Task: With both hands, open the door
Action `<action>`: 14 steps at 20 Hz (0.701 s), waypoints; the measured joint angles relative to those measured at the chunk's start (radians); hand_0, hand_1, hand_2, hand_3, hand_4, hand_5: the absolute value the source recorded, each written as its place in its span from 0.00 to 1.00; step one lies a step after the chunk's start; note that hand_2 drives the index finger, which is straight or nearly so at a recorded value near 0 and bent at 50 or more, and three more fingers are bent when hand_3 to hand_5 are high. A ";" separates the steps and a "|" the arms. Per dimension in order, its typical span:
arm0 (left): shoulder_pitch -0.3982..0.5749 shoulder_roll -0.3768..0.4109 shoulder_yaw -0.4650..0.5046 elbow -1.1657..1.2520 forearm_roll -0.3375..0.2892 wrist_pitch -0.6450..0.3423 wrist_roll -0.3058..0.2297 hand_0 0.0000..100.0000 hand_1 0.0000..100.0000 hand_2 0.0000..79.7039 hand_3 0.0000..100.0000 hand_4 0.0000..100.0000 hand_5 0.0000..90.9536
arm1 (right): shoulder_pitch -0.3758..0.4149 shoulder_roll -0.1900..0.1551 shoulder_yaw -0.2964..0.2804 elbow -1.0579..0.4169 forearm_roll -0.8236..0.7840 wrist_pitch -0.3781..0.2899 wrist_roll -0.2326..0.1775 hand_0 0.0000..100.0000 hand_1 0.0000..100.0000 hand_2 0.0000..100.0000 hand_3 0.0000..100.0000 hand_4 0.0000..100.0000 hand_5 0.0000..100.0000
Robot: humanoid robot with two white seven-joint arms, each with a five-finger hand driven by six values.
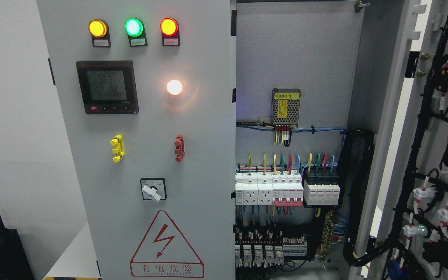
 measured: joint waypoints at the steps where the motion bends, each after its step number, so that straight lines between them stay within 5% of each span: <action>1: 0.000 -0.002 0.001 -0.002 0.012 0.002 0.000 0.00 0.00 0.00 0.00 0.03 0.00 | 0.021 -0.011 0.004 -0.044 -0.001 -0.010 0.001 0.00 0.00 0.00 0.00 0.00 0.00; 14: -0.010 -0.005 -0.013 -0.025 0.079 -0.007 0.001 0.00 0.00 0.00 0.00 0.03 0.00 | 0.119 -0.151 0.064 -0.501 -0.004 -0.177 0.003 0.00 0.00 0.00 0.00 0.00 0.00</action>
